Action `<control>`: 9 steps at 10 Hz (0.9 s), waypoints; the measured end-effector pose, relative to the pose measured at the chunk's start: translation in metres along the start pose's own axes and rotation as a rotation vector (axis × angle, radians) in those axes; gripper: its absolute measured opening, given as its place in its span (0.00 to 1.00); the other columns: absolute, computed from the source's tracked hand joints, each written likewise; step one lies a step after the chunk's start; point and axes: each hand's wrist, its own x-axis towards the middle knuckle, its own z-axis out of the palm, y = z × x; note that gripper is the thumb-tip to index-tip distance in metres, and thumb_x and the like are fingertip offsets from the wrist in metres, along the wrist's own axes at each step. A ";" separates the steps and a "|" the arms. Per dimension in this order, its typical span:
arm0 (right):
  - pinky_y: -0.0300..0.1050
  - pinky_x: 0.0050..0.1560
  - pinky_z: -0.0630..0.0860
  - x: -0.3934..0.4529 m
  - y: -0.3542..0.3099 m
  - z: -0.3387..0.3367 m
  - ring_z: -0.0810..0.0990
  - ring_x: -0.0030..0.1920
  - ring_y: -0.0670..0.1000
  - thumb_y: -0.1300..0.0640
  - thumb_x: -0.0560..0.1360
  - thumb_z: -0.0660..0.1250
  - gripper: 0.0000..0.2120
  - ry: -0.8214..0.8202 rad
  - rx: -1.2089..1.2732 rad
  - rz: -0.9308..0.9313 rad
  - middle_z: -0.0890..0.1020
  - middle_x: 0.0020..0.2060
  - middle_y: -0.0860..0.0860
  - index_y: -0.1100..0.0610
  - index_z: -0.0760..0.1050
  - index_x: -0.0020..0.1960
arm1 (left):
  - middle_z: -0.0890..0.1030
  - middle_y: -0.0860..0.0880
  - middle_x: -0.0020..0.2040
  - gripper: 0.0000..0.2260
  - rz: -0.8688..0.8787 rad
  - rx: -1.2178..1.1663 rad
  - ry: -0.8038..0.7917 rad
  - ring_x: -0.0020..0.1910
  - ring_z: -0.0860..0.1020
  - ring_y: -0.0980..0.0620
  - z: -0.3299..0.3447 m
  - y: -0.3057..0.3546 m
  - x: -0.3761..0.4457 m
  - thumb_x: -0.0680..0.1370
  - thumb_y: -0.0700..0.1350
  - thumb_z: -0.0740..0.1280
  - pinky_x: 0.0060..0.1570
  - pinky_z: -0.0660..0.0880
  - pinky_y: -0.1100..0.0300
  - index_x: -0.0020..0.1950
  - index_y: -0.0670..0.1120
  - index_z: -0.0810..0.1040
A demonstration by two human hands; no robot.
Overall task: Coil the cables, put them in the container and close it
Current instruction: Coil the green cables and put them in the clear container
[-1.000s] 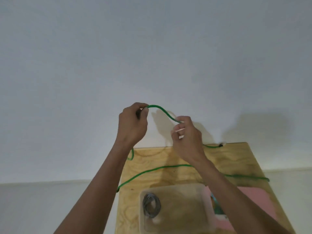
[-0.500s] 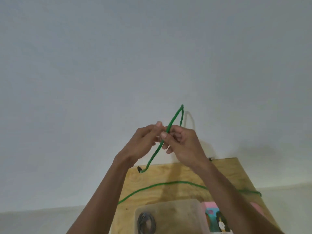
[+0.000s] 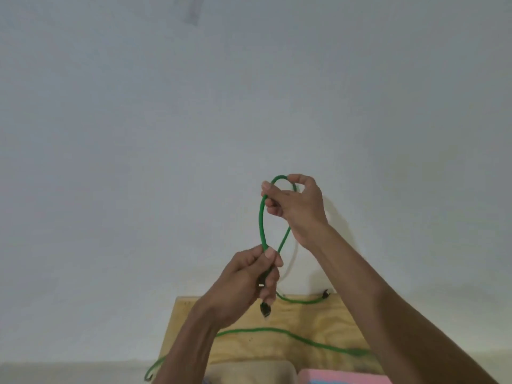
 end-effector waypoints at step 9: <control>0.47 0.36 0.81 -0.037 0.061 -0.026 0.78 0.28 0.48 0.49 0.81 0.63 0.16 -0.703 -0.548 -0.058 0.76 0.28 0.49 0.57 0.72 0.40 | 0.84 0.42 0.42 0.12 0.331 -0.331 0.143 0.40 0.82 0.49 0.020 0.056 0.024 0.78 0.38 0.65 0.42 0.80 0.58 0.59 0.35 0.80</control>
